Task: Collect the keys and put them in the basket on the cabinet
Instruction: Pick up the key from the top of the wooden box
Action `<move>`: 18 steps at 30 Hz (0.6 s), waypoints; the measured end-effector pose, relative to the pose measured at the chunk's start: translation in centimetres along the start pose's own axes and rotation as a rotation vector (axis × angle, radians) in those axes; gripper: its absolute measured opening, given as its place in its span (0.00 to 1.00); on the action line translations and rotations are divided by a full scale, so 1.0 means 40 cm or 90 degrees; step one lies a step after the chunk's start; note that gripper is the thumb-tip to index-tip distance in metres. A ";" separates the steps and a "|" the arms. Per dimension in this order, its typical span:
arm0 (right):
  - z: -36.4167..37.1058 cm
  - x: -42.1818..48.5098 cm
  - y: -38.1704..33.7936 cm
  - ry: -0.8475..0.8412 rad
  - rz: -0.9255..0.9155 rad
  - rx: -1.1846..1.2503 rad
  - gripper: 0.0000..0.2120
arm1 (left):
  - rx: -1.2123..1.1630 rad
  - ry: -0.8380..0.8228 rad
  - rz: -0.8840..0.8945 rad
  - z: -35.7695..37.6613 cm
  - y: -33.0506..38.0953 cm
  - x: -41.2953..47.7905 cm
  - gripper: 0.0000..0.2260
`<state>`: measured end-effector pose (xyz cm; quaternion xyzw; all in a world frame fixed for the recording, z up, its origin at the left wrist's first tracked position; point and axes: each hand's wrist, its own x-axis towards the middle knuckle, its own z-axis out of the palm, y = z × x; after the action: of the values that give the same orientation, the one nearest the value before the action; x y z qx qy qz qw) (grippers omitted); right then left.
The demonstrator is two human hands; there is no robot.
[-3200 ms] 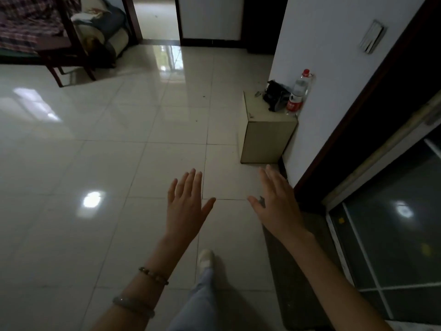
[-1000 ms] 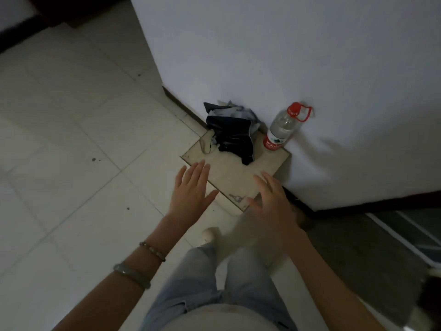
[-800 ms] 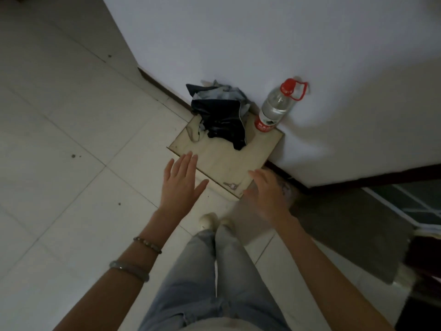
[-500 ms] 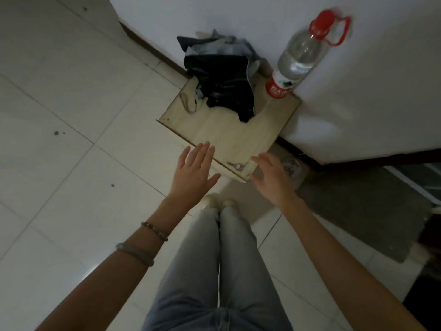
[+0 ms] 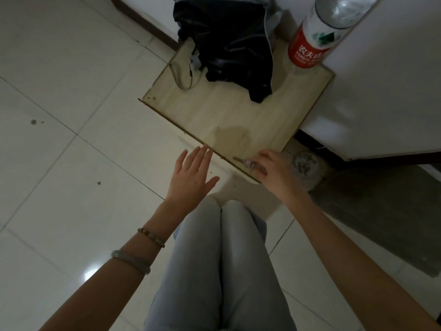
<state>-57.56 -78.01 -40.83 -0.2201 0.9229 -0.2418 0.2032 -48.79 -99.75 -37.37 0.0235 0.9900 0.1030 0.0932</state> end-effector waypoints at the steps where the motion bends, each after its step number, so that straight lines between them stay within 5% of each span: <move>1: 0.000 0.002 -0.001 0.011 -0.013 0.003 0.08 | 0.001 0.000 -0.001 0.000 -0.001 -0.001 0.29; 9: -0.111 -0.034 -0.103 0.032 0.073 0.186 0.04 | 0.015 -0.011 -0.020 -0.120 0.013 -0.036 0.29; 18: -0.501 -0.183 -0.441 0.046 0.035 0.403 0.02 | -0.037 0.103 -0.070 -0.533 0.108 -0.157 0.28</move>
<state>-55.77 -81.00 -13.37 -0.1121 0.8141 -0.5190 0.2351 -46.52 -100.18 -14.85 -0.0422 0.9907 0.1281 0.0194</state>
